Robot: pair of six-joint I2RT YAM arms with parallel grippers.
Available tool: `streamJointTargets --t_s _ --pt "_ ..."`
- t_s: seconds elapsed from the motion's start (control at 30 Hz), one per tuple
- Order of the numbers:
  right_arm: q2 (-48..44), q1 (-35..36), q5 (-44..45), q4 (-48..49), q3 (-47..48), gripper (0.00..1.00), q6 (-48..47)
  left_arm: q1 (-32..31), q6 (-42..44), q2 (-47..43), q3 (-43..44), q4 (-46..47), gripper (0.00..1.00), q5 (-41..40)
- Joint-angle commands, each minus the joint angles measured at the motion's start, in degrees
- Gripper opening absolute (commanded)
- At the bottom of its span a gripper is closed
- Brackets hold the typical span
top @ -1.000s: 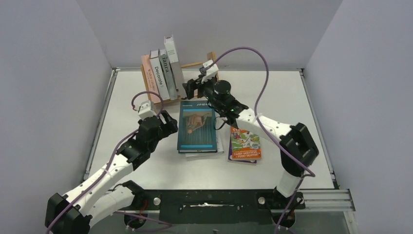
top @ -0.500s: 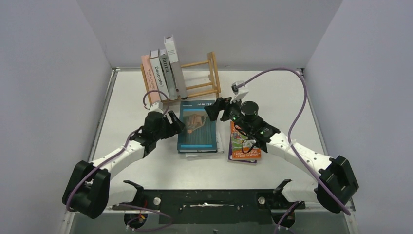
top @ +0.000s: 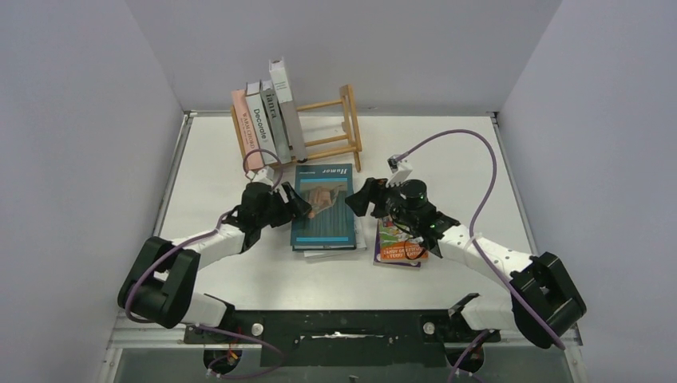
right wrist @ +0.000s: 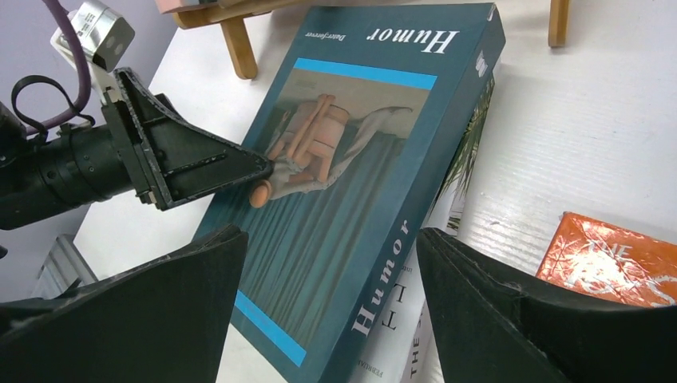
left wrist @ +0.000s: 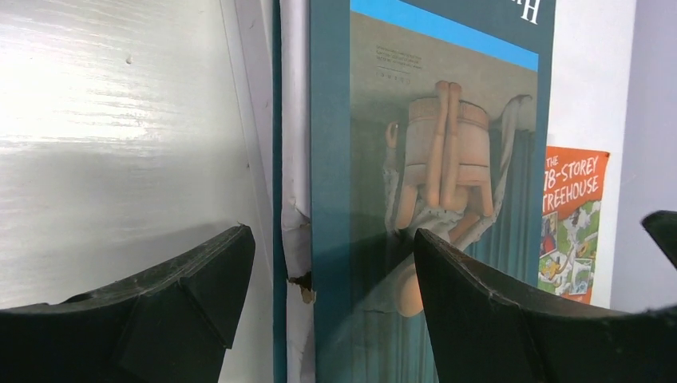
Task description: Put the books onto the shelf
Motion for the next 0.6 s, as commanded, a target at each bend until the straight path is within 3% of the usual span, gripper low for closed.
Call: streamJointTargets --t_s 0.0,0.37,0.57 --pt "2.7 -1.0 -4.1 6.6 -0.1 0.79 0.9 1.3 -0.9 1.4 -1.3 9.0 0.73 4.1" --pt "12.8 -1.9 -8.7 11.4 0.6 0.78 3.2 2.0 -2.4 3.6 -4.2 18.6 0.72 12.3" --pt "14.7 -1.9 -8.7 11.7 0.8 0.77 3.3 2.0 -3.1 2.0 -5.9 19.8 0.56 13.4"
